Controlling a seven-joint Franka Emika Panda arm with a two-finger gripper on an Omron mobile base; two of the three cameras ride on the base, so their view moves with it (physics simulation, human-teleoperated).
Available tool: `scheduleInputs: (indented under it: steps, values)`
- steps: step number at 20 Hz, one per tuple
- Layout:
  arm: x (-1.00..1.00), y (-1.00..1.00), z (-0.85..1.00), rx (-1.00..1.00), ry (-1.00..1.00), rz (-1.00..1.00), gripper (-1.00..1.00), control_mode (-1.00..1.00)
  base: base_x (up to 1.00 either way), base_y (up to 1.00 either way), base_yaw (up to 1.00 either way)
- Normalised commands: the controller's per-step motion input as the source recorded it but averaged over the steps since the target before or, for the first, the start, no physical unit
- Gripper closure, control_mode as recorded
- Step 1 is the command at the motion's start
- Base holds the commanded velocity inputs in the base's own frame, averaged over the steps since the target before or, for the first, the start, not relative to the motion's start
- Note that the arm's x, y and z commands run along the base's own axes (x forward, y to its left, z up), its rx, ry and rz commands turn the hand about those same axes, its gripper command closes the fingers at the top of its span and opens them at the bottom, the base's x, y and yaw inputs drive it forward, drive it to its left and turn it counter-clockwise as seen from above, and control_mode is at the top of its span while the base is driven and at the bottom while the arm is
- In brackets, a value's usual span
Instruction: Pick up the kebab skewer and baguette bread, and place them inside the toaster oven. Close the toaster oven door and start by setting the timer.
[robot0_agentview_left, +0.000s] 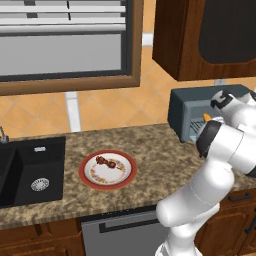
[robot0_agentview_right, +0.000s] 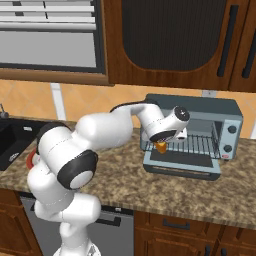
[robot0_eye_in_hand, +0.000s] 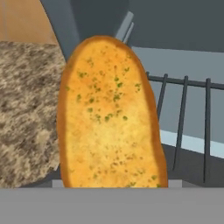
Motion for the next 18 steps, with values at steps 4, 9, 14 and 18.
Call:
scheduleInputs:
  steps: [4, 9, 14, 18]
  values:
    - [0.13, 0.00, -0.01, 0.00, 0.00, 0.00, 1.00, -1.00, 0.00, 0.00, 0.00]
    - [0.15, 0.00, -0.04, -0.01, 0.00, 0.00, 1.00, -1.00, 0.00, 0.00, 0.00]
    - [0.01, 0.00, -0.10, -0.01, 0.00, 0.01, 1.00, -1.00, 0.00, 0.00, 0.00]
    - [0.00, 0.00, -0.13, -0.02, 0.00, 0.02, -1.00, -1.00, 0.00, 0.00, 0.00]
